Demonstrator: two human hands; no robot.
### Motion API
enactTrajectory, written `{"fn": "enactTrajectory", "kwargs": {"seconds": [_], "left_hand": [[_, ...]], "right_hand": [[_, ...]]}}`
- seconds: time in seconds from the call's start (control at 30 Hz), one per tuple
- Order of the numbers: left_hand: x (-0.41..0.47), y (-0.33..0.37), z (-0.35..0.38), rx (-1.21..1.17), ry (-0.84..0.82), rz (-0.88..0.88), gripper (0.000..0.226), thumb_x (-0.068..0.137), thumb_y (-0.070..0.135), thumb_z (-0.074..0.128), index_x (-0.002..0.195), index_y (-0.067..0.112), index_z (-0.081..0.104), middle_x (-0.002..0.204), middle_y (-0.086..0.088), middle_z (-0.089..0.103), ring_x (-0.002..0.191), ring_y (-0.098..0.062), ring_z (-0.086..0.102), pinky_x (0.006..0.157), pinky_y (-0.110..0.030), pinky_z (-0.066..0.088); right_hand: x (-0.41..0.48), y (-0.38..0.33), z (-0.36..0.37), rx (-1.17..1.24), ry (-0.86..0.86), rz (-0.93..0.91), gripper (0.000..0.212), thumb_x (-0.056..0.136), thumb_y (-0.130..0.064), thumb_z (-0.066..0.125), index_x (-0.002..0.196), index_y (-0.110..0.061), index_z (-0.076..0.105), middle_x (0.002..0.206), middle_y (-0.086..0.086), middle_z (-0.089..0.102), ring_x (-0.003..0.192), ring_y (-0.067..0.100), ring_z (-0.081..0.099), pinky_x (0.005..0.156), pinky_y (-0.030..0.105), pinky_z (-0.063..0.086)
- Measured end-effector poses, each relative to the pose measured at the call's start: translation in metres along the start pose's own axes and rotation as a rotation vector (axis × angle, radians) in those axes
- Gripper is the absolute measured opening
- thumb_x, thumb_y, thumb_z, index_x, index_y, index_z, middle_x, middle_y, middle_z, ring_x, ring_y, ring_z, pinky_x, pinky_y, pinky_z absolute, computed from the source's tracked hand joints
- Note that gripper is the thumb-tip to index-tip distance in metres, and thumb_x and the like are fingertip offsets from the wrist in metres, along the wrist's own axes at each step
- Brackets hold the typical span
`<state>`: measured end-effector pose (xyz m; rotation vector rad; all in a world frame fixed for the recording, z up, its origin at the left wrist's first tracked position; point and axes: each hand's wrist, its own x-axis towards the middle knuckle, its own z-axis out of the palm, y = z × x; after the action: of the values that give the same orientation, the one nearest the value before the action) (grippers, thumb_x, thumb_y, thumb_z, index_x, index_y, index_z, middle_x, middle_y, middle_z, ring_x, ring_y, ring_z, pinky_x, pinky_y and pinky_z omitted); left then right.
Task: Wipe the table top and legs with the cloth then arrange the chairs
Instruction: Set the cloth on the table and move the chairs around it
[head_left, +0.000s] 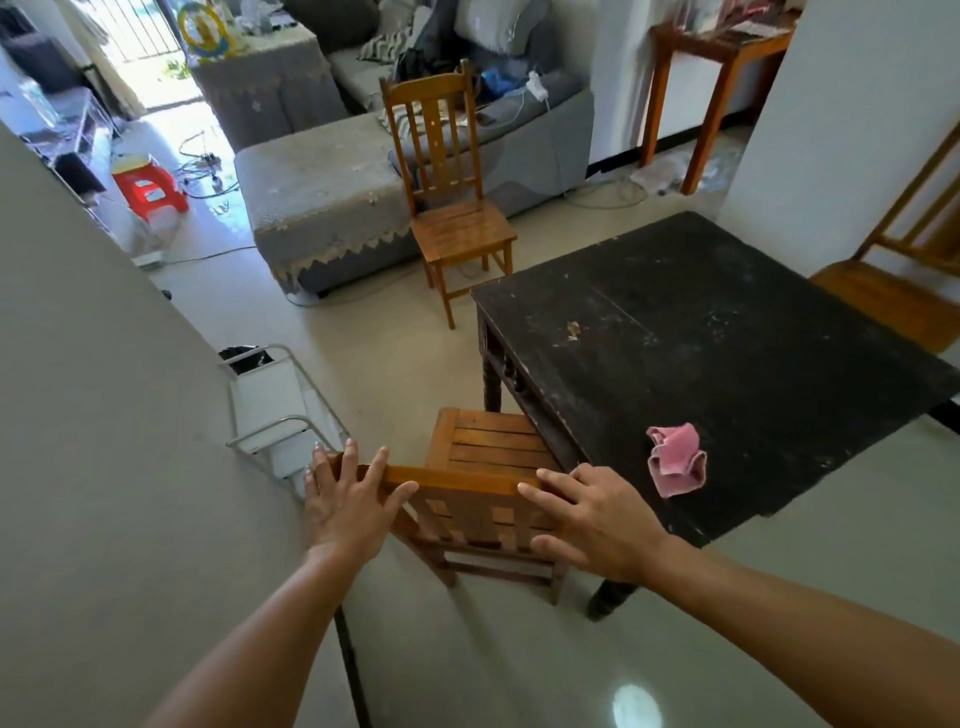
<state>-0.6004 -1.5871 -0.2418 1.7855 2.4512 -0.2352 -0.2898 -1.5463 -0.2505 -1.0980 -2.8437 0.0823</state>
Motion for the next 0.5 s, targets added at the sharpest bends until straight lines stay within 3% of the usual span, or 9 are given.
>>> {"fn": "enactTrajectory", "kwargs": {"seconds": [0.23,0.5], "left_hand": [[0.035,0.015,-0.017,0.109,-0.021,0.18,0.082,0.079,0.078,0.001,0.151,0.039,0.01,0.161,-0.005,0.002,0.144,-0.041,-0.013,0.118,-0.055,0.0],[0.15,0.049,-0.04,0.252,0.014,0.514,0.075,0.086,0.072,0.006,0.151,0.035,0.013,0.161,-0.004,-0.001,0.143,-0.042,-0.015,0.116,-0.06,0.003]], "right_hand": [[-0.027,-0.02,0.008,0.032,0.042,0.185,0.052,0.096,-0.059,0.036,0.133,-0.028,0.056,0.12,0.004,0.067,0.094,0.018,0.064,0.077,0.032,0.056],[0.014,-0.037,0.019,0.012,0.155,0.486,0.051,0.095,-0.054,0.036,0.123,-0.024,0.066,0.113,0.005,0.069,0.086,0.02,0.065,0.071,0.034,0.057]]}}
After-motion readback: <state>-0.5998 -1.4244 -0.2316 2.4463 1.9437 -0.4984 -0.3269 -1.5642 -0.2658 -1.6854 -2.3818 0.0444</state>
